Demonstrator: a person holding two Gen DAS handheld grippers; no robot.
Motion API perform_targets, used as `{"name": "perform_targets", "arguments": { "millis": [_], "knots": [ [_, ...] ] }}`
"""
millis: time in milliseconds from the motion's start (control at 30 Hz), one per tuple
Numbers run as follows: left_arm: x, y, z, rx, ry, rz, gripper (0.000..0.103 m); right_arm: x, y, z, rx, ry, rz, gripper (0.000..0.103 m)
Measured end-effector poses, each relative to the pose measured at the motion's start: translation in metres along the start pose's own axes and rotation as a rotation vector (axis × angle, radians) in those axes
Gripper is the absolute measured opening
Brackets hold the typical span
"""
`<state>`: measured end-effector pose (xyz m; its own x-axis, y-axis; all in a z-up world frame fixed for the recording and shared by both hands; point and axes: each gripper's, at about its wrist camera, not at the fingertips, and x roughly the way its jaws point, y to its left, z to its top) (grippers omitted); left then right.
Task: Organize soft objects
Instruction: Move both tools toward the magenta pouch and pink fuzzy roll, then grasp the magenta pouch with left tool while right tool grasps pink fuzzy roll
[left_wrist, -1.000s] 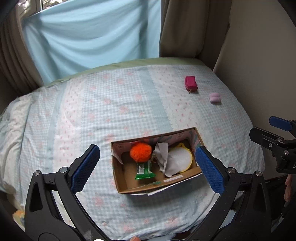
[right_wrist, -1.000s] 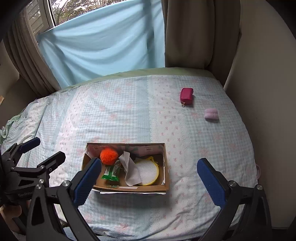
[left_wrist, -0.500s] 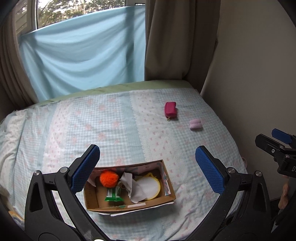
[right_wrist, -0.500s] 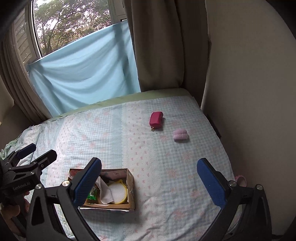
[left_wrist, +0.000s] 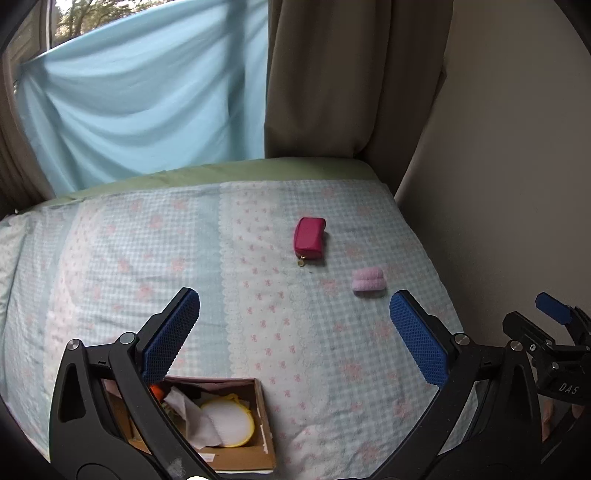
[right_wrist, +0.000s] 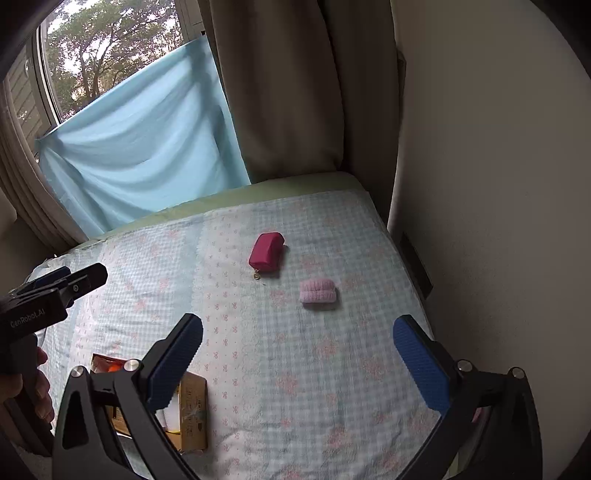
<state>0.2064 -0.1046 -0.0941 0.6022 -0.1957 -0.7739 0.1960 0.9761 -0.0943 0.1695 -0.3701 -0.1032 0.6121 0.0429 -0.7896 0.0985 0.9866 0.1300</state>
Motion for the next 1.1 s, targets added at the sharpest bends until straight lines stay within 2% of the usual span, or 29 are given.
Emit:
{"name": "perform_targets", "arguments": {
  "millis": [200, 367, 600, 800, 933, 1100],
  "knots": [
    [0.093, -0.022, 0.031, 0.026, 0.075, -0.057, 0.103, 0.072, -0.021, 0.009, 0.051, 0.045, 0.008, 0.103],
    [0.175, -0.027, 0.053, 0.035, 0.147, -0.143, 0.103, 0.126, -0.025, 0.015, 0.067, 0.077, -0.012, 0.103],
    [0.277, -0.03, 0.078, 0.079, 0.228, -0.186, 0.103, 0.204, -0.024, 0.016, 0.069, 0.102, -0.066, 0.103],
    [0.383, -0.021, 0.082, 0.077, 0.336, -0.189, 0.101, 0.264, -0.026, 0.006, 0.049, 0.102, -0.13, 0.103],
    [0.429, -0.017, 0.084, 0.091, 0.362, -0.191, 0.101, 0.301, -0.029, -0.001, 0.056, 0.134, -0.128, 0.103],
    [0.48, -0.018, 0.076, 0.092, 0.447, -0.198, 0.1, 0.329, -0.025, -0.004, 0.038, 0.153, -0.129, 0.103]
  ]
}}
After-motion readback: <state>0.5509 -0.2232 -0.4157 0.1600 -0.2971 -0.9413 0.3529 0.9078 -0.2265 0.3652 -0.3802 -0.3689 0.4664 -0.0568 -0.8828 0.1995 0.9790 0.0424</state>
